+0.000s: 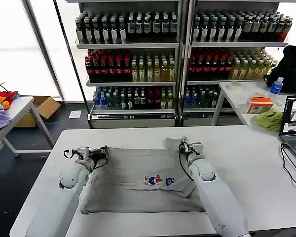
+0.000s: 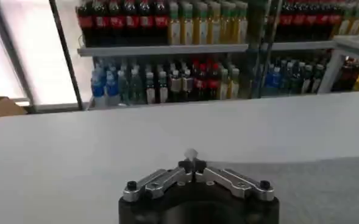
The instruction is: Fold and organize the clothes.
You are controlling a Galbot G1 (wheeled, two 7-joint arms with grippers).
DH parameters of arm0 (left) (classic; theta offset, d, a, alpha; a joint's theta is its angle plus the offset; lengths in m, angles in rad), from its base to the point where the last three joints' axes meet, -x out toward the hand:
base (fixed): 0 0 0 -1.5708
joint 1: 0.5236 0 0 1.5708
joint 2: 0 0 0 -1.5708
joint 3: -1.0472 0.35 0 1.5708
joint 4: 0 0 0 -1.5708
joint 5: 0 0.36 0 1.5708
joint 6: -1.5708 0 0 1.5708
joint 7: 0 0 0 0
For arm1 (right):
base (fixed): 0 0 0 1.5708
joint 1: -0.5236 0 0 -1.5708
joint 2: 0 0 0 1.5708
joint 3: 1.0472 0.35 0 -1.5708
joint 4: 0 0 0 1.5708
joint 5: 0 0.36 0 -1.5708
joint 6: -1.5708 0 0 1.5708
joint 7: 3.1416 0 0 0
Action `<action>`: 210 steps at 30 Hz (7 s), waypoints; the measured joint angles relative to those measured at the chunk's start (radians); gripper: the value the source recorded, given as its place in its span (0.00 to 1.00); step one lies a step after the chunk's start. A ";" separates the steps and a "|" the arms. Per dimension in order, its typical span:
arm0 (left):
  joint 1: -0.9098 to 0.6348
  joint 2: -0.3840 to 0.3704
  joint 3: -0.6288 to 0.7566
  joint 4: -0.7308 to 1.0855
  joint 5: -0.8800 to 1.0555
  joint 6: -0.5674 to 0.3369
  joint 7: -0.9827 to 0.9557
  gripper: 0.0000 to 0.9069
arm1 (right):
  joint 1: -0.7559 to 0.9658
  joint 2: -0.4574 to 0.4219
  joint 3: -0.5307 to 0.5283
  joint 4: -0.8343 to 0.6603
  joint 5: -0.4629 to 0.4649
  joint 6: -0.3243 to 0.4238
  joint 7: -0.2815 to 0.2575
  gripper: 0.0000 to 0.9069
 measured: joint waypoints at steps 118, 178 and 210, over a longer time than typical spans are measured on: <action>0.635 -0.258 -0.309 -0.557 0.101 0.020 -0.043 0.00 | -0.640 -0.209 0.171 0.844 -0.040 0.075 0.118 1.00; 0.632 0.044 -0.568 -0.595 0.123 0.008 -0.022 0.00 | -0.617 -0.209 0.203 0.875 -0.017 0.075 0.143 1.00; 0.538 -0.138 -0.143 -0.627 0.177 0.043 -0.096 0.00 | -0.621 -0.168 0.181 0.883 -0.105 0.052 0.157 1.00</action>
